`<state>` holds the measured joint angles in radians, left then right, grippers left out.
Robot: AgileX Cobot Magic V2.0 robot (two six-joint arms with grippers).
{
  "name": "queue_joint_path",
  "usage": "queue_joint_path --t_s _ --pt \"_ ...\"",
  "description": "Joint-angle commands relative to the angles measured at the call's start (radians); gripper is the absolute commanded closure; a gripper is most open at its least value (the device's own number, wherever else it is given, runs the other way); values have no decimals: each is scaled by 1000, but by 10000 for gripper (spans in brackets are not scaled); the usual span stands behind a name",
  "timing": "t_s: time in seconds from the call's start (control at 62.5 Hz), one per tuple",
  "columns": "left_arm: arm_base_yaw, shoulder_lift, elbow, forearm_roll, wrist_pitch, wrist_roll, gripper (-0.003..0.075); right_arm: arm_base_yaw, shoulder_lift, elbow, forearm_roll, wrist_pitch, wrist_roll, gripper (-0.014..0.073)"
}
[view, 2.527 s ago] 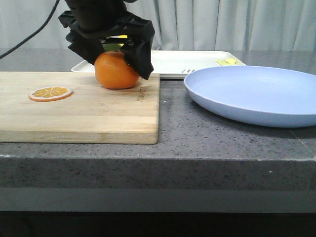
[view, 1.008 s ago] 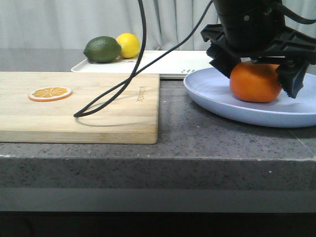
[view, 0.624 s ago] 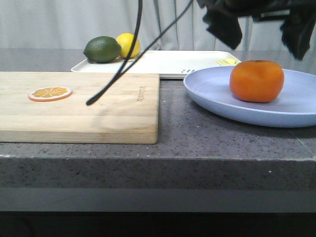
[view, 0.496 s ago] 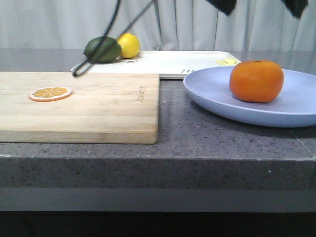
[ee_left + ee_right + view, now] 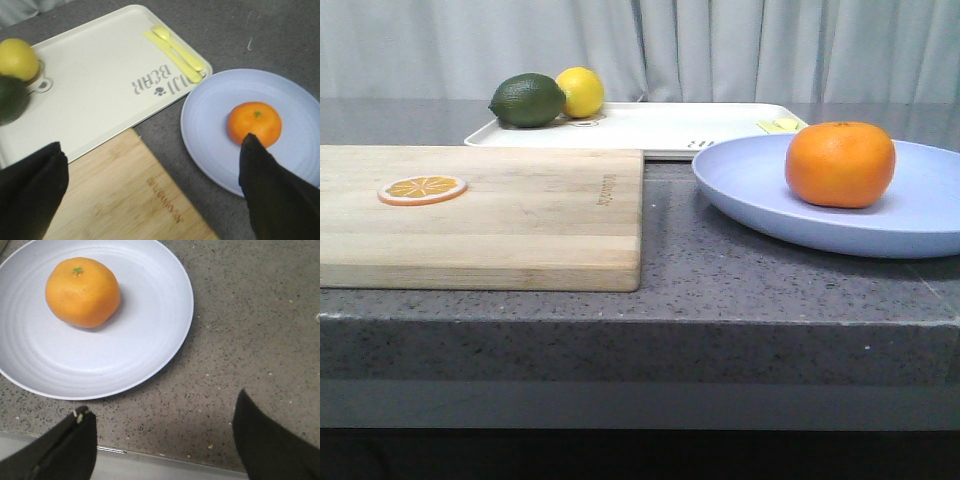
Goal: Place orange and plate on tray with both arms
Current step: 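Move the right gripper toward the near rim of the blue plate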
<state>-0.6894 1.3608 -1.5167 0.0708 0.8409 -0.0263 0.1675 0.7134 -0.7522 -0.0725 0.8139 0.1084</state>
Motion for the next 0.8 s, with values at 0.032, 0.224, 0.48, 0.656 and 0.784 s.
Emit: queue_joint_path --t_s 0.032,0.224,0.48,0.656,0.784 --pt "27 -184 134 14 -79 -10 47 1 1 -34 0 -58 -6 23" --pt "33 -393 349 16 -80 -10 47 1 1 -34 0 -55 -6 23" --pt "33 -622 556 16 -65 -10 47 0 1 -33 -29 -42 -6 23" --pt "33 -726 617 16 -62 -10 48 0 9 -31 -8 -17 -6 23" --pt "33 -747 629 16 -64 -10 48 0 66 -65 19 63 -5 23"
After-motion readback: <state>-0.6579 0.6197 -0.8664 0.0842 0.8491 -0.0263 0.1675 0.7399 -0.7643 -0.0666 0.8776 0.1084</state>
